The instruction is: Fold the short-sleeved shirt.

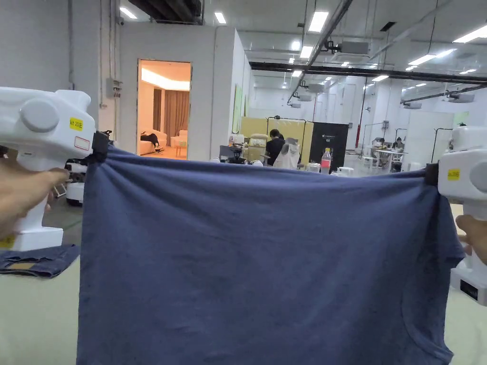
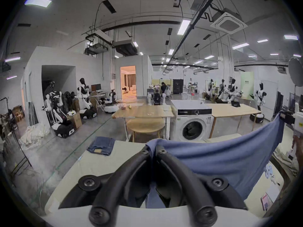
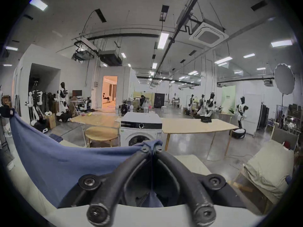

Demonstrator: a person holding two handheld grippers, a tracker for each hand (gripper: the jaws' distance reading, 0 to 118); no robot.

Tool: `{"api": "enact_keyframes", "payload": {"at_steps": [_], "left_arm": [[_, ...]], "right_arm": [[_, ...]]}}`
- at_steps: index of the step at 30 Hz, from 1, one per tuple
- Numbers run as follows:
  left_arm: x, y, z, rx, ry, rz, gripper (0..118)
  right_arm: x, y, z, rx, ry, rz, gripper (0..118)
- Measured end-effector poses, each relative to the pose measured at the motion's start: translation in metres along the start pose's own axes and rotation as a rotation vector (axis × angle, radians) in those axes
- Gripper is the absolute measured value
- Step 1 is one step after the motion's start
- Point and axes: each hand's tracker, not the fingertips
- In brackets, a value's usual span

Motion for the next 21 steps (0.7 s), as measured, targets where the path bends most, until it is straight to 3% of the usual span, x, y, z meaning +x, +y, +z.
{"api": "enact_keyframes", "payload": {"at_steps": [11, 21], "left_arm": [[-0.002, 0.058, -0.066, 0.06, 0.02, -0.007, 0], [0.009, 0.014, -0.088, 0.023, 0.017, -0.005, 0]], "right_arm": [[-0.025, 0.045, -0.075, 0.075, -0.066, 0.085, 0], [-0.018, 0.016, -0.077, 0.046, -0.061, 0.035, 0]]}}
